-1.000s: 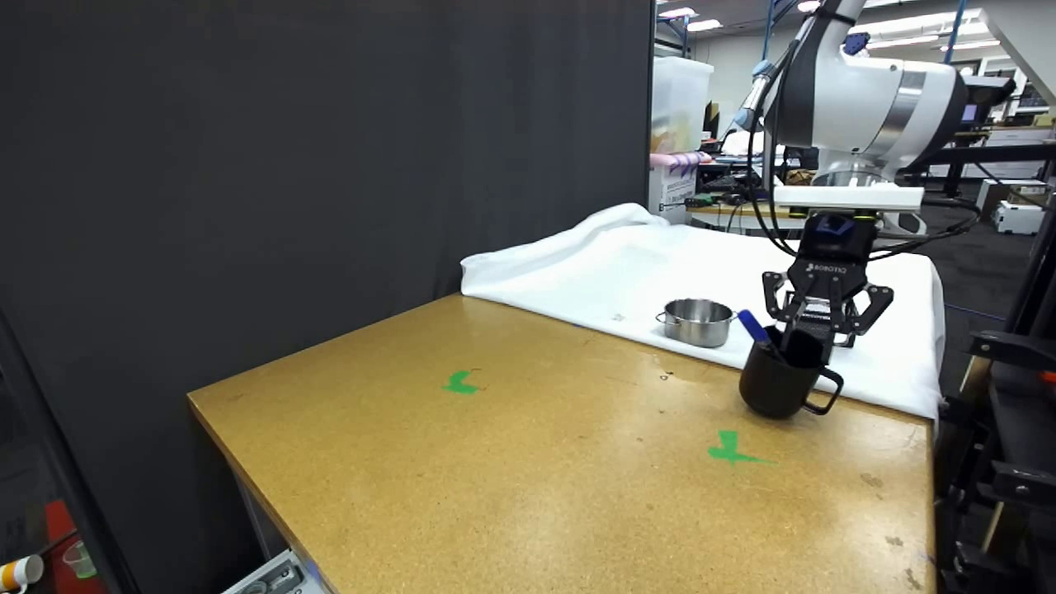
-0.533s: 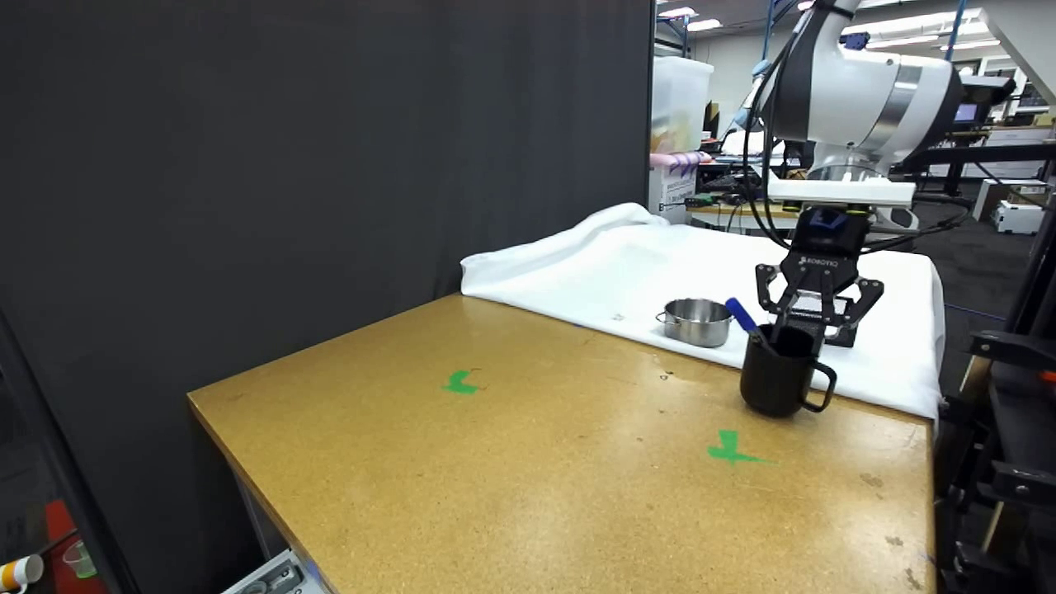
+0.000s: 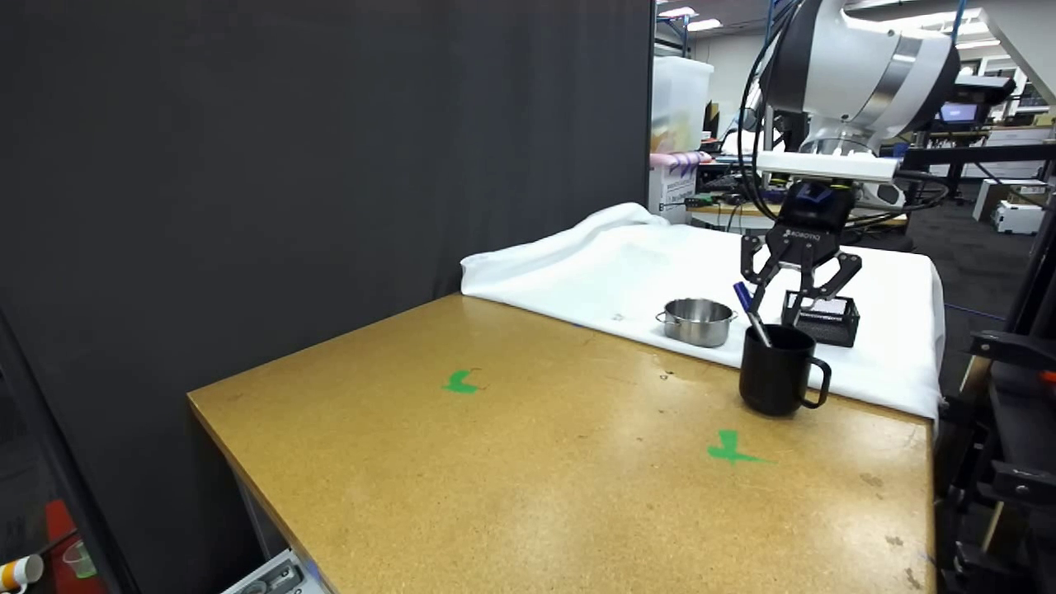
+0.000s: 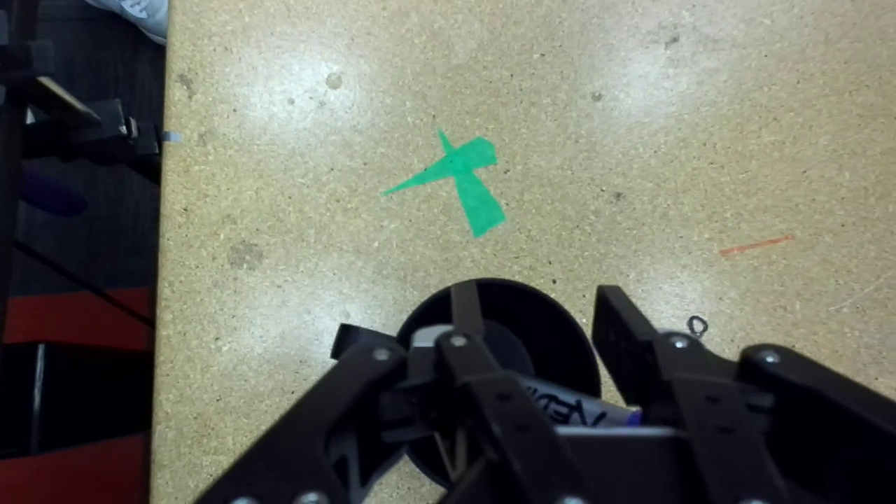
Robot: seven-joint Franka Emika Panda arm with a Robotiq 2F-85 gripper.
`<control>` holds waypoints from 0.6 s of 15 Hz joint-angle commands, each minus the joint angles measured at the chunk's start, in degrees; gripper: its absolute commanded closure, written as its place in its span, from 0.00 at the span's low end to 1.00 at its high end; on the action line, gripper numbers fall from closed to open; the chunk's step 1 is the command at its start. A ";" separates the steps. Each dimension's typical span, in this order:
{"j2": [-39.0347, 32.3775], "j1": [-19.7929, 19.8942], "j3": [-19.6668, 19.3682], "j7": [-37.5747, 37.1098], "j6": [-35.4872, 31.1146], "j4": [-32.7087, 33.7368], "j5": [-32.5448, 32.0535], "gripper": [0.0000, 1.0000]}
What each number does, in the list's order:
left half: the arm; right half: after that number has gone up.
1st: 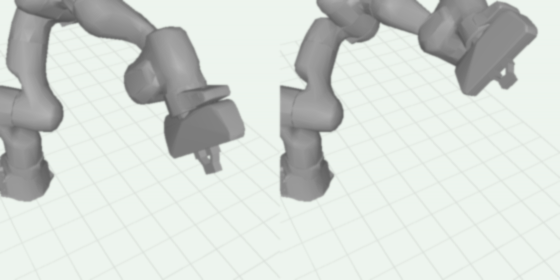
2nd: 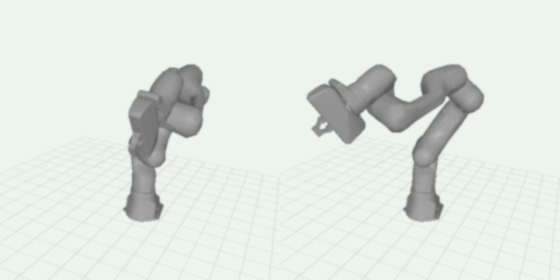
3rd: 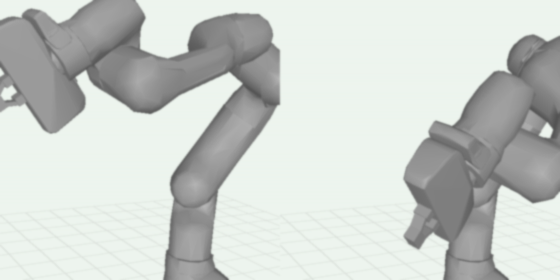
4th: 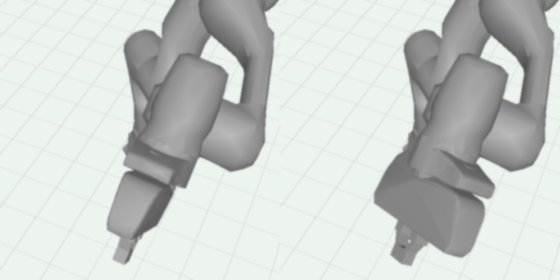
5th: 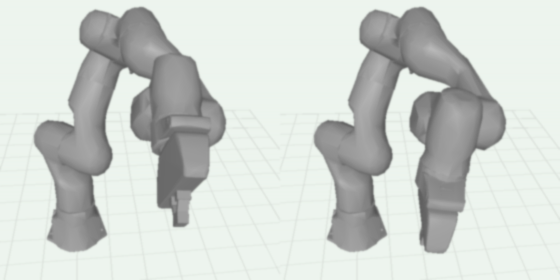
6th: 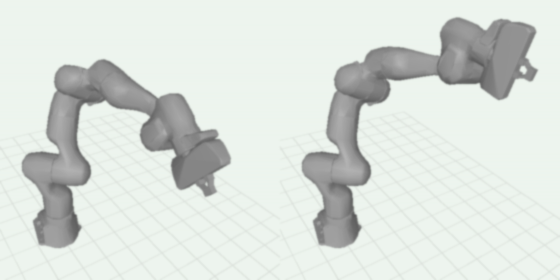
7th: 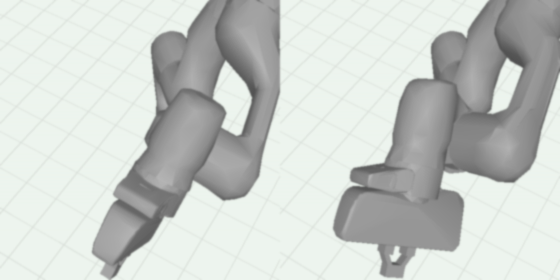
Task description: Remove the marker from the cup and put it on the table
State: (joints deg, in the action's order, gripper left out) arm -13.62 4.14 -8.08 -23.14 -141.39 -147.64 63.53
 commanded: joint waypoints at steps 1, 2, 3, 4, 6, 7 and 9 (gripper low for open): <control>1.34 0.34 -0.10 -0.21 -1.70 -1.02 0.83 0.50; 1.39 0.48 -0.18 -0.10 -2.16 -1.04 1.43 0.49; 1.56 0.65 -0.29 0.15 -2.80 -1.09 2.40 0.49; 1.87 0.94 -0.45 0.31 -3.17 -1.25 3.29 0.51; 2.78 1.58 -0.99 0.00 -3.60 -1.98 4.75 0.59; 3.57 2.00 -1.25 -0.32 -4.02 -2.76 7.18 0.66; 4.53 2.52 -1.65 0.10 -5.00 -4.11 12.76 0.69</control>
State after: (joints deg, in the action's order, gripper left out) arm -12.10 5.52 -9.91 -23.21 -144.69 -149.07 69.94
